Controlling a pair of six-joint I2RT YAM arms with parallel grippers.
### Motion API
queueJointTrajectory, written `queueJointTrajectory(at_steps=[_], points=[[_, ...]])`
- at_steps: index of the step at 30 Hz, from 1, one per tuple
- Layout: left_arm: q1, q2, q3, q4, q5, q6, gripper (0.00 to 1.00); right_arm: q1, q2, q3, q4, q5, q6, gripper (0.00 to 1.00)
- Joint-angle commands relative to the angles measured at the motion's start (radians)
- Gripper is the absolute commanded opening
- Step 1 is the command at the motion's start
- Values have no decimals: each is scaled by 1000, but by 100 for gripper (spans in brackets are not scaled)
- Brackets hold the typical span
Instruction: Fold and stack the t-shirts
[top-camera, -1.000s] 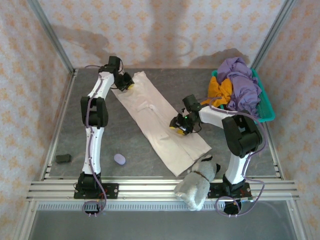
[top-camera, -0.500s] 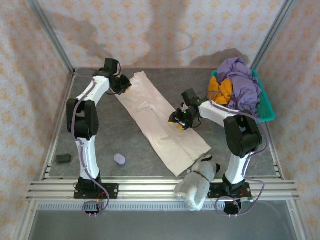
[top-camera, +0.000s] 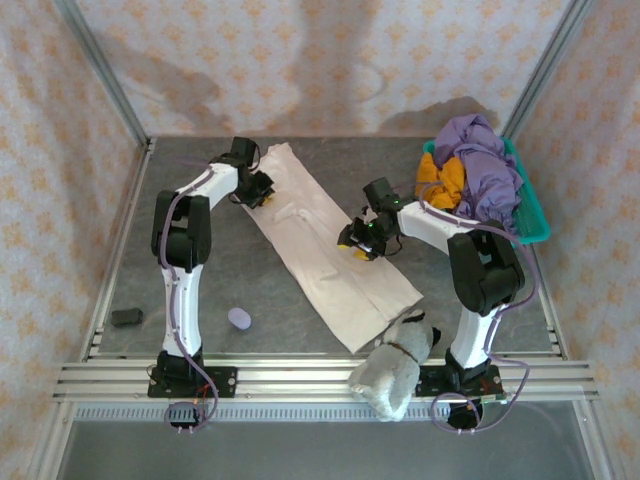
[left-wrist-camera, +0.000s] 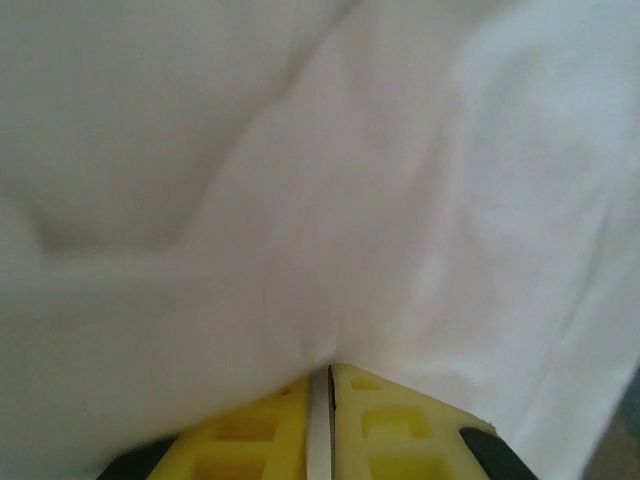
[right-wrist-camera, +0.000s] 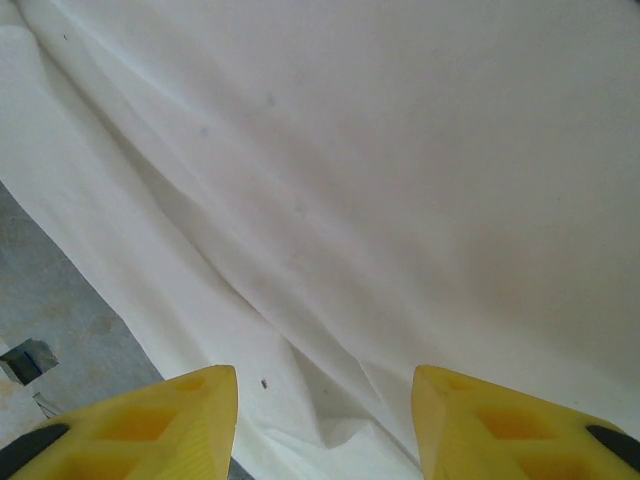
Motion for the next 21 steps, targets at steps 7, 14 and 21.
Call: queueJointTrajectory(at_steps=[7,14,21], points=[[-5,252,381,-145,-17,-29,18,-4,-9,-12,-44,6,-16,49],[-15,380,601,-100,65,-88,19,1,12,-52,-26,-26,6,50],[-29,377,600,-131,41,-50,19,26,45,-124,16,-39,25,49]])
